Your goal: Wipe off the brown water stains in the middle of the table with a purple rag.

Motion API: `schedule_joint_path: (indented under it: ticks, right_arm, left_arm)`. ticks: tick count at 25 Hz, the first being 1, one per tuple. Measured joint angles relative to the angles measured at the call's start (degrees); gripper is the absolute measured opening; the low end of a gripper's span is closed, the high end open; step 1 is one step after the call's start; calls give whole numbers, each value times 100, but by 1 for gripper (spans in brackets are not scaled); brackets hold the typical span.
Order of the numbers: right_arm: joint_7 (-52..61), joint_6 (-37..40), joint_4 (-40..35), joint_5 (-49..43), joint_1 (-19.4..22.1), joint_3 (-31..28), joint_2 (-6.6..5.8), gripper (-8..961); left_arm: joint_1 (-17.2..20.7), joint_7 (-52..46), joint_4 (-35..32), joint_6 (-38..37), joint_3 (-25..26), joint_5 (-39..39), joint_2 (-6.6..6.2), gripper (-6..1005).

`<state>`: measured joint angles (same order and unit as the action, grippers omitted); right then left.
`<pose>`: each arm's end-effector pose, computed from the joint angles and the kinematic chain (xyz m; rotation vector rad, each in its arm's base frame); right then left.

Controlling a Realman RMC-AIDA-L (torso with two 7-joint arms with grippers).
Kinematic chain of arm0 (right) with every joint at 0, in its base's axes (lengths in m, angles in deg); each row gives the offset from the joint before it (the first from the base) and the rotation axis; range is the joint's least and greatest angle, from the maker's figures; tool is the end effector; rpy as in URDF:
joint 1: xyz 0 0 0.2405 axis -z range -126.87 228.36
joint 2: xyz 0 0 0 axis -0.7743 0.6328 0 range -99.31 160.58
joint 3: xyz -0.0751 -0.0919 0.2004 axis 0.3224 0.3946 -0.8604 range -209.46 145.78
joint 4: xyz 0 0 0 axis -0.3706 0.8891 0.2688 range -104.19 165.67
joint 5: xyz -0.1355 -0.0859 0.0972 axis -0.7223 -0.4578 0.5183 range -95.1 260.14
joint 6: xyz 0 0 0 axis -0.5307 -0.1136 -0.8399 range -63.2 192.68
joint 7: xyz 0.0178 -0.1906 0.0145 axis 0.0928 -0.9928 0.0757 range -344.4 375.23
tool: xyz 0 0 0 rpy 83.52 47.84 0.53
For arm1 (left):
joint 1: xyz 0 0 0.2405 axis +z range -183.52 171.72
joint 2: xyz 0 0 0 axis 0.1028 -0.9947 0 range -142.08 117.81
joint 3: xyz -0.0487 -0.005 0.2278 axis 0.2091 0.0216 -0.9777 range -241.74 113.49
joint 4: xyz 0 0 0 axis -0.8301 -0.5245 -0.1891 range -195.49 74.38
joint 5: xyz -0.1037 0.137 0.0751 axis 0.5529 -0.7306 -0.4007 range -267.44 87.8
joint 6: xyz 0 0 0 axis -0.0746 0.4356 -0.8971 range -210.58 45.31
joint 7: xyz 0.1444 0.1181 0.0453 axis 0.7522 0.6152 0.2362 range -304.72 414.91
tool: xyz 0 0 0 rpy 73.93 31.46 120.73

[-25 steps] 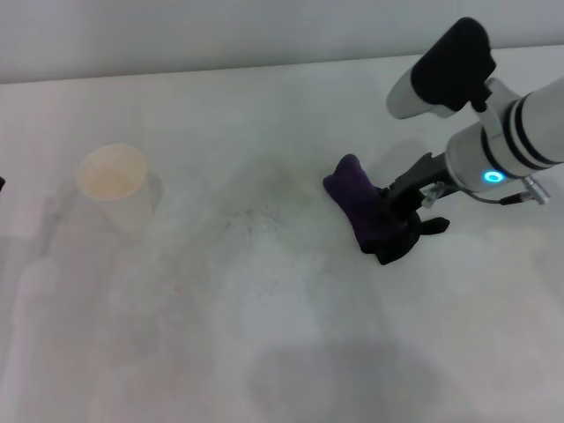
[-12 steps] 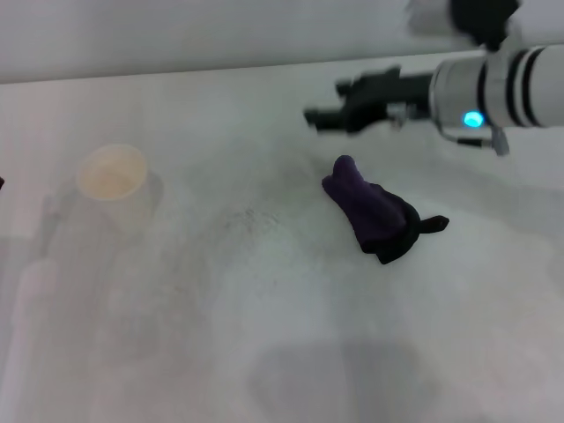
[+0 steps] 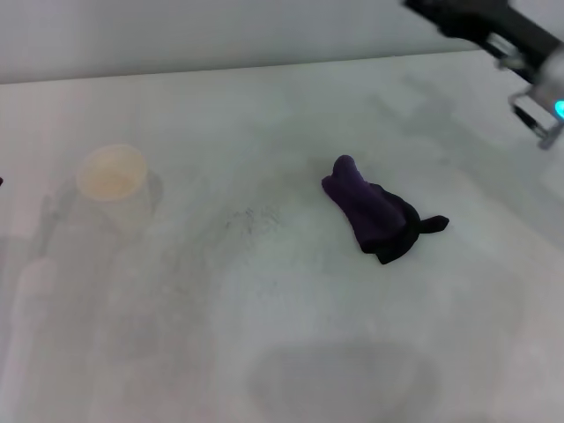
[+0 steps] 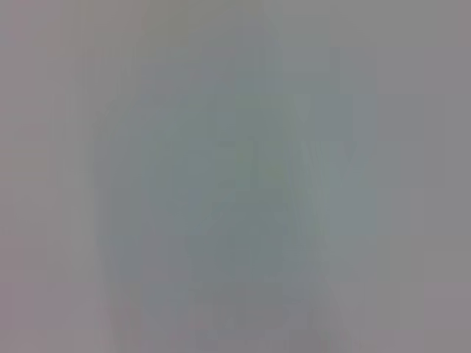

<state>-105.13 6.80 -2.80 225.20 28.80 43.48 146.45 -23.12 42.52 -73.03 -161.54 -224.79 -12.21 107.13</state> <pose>0.2190 0.3944 0.0403 -1.8861 0.6887 1.0713 -0.2992 0.3050 0.0046 -1.4974 -0.6482 -0.8462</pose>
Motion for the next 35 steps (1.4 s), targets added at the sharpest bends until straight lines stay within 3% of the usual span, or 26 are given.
schedule_joint_path:
  ticks: [5, 8, 23, 35]
  right_arm:
    - [-3311, -502, 1998, 1573, -309, -455, 38, 875]
    - [-4104, -87, 2638, 1638, -502, -1044, 38, 875]
    - [-4517, 710, 2830, 1619, -518, -1269, 27, 873]
    - [-4393, 693, 2888, 1628, -487, -1275, 38, 871]
  left_arm:
    - [-31, 0, 10, 35, 0, 0, 0, 888]
    - [-90, 0, 16, 151, 0, 0, 1, 887]
    - [-173, 0, 17, 272, 0, 15, 0, 887]
    - [-184, 0, 17, 271, 0, 8, 0, 888]
